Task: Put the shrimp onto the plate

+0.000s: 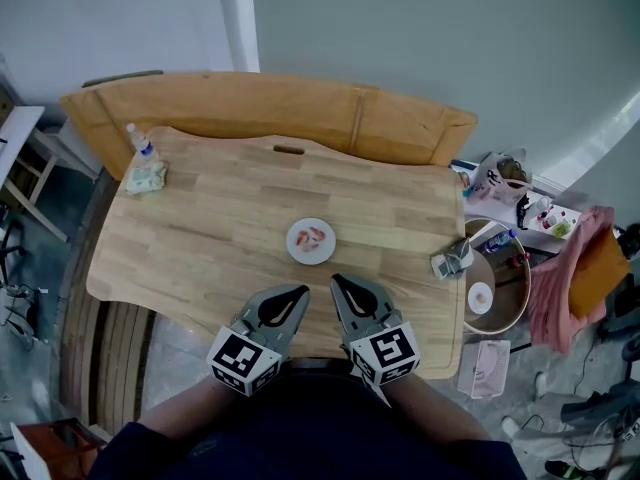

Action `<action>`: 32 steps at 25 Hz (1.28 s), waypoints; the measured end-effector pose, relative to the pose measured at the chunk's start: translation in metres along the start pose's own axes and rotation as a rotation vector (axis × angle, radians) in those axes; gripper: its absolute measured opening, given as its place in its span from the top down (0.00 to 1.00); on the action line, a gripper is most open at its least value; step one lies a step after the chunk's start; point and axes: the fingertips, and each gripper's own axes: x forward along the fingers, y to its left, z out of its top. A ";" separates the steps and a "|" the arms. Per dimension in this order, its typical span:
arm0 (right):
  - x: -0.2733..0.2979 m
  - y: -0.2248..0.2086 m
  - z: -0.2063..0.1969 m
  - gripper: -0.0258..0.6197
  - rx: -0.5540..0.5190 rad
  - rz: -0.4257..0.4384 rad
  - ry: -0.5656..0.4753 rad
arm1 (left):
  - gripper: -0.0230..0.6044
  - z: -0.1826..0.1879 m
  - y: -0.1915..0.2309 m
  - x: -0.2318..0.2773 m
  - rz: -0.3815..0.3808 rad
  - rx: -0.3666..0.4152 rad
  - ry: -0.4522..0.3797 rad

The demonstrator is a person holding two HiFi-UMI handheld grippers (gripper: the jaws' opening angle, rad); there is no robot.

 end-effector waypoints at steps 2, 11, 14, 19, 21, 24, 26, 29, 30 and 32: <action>-0.002 0.005 0.000 0.95 -0.002 0.000 -0.004 | 0.95 0.003 -0.006 -0.003 -0.010 0.006 -0.015; -0.008 0.024 -0.001 0.95 -0.013 0.012 -0.019 | 0.95 -0.005 -0.015 -0.006 -0.029 0.017 -0.009; -0.009 0.024 0.000 0.95 -0.015 0.009 -0.020 | 0.95 -0.006 -0.014 -0.007 -0.025 0.015 -0.008; -0.009 0.025 0.000 0.95 -0.016 0.010 -0.019 | 0.95 -0.005 -0.015 -0.007 -0.029 0.016 -0.013; -0.009 0.026 0.000 0.95 -0.017 0.012 -0.017 | 0.95 -0.004 -0.015 -0.007 -0.029 0.021 -0.014; -0.010 0.026 0.000 0.95 -0.018 0.013 -0.016 | 0.95 -0.004 -0.016 -0.007 -0.032 0.025 -0.016; -0.010 0.027 -0.001 0.95 -0.018 0.013 -0.016 | 0.95 -0.004 -0.016 -0.008 -0.032 0.025 -0.017; -0.011 0.027 0.000 0.95 -0.016 0.011 -0.016 | 0.95 -0.004 -0.017 -0.009 -0.033 0.030 -0.016; -0.011 0.028 0.000 0.95 -0.016 0.011 -0.016 | 0.95 -0.005 -0.017 -0.009 -0.033 0.034 -0.014; -0.011 0.028 0.000 0.95 -0.020 0.014 -0.015 | 0.95 -0.006 -0.018 -0.009 -0.032 0.038 -0.011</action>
